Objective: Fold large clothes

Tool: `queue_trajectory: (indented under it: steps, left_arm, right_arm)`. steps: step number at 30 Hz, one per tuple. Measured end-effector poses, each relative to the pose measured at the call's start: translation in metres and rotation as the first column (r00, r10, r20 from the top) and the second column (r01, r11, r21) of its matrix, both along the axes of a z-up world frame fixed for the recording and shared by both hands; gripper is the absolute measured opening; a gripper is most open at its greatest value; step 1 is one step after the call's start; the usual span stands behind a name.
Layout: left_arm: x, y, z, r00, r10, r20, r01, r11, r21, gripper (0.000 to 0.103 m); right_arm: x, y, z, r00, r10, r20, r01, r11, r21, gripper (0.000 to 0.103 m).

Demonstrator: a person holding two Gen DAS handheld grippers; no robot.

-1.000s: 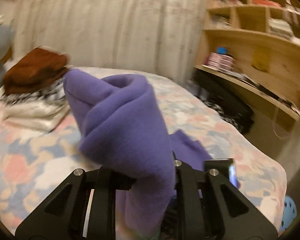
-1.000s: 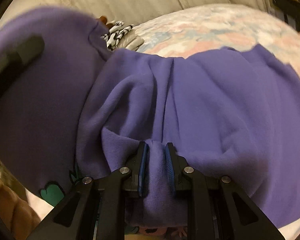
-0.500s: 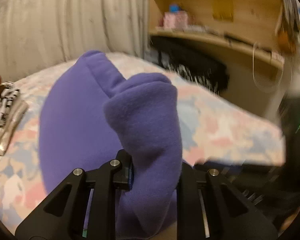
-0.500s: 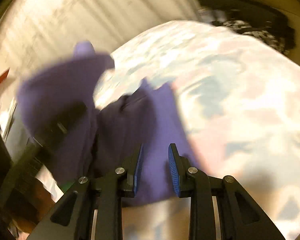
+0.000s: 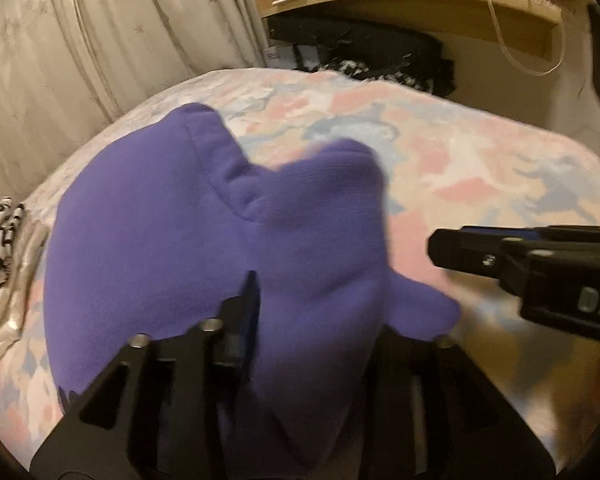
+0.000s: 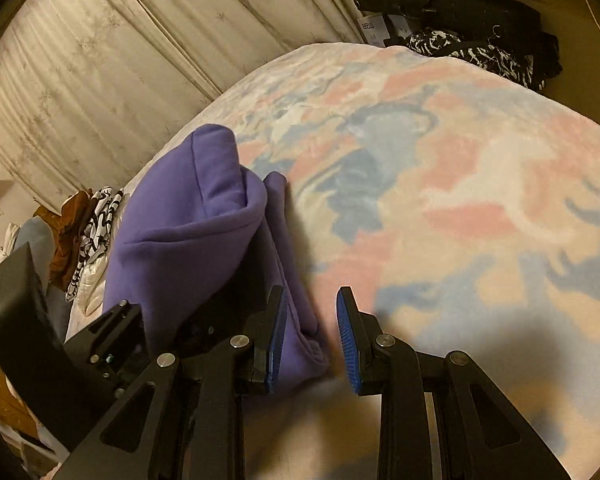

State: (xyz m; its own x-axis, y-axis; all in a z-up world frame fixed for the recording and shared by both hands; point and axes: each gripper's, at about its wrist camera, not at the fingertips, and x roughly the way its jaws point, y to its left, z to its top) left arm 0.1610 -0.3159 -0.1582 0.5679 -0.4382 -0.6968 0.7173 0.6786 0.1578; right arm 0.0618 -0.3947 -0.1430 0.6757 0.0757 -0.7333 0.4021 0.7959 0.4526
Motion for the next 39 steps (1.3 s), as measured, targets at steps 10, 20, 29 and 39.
queue_trajectory:
  steps: [10, 20, 29, 39]
  left_arm:
    - [-0.018, 0.031, 0.05, 0.994, -0.059, -0.094, 0.05, 0.994, -0.097, 0.066]
    - [0.022, 0.12, 0.099, 0.97, 0.169, -0.173, -0.196, 0.969, -0.152, 0.066]
    - [0.109, 0.147, 0.075, 0.903, 0.284, -0.323, -0.328, 0.941, -0.089, 0.066]
    - [0.141, 0.127, 0.056, 0.913, 0.252, -0.321, -0.281, 0.959, -0.047, 0.069]
  right_arm:
    - [-0.008, -0.006, 0.033, 0.999, 0.029, 0.042, -0.027, 0.999, -0.042, 0.035]
    - [0.014, 0.001, 0.093, 0.986, 0.151, 0.07, -0.144, 0.984, -0.105, 0.063]
    - [0.12, -0.011, 0.057, 0.927, 0.373, -0.036, -0.366, 0.922, 0.127, 0.062]
    - [0.161, -0.003, 0.003, 0.866, 0.493, -0.08, -0.457, 0.847, 0.271, 0.025]
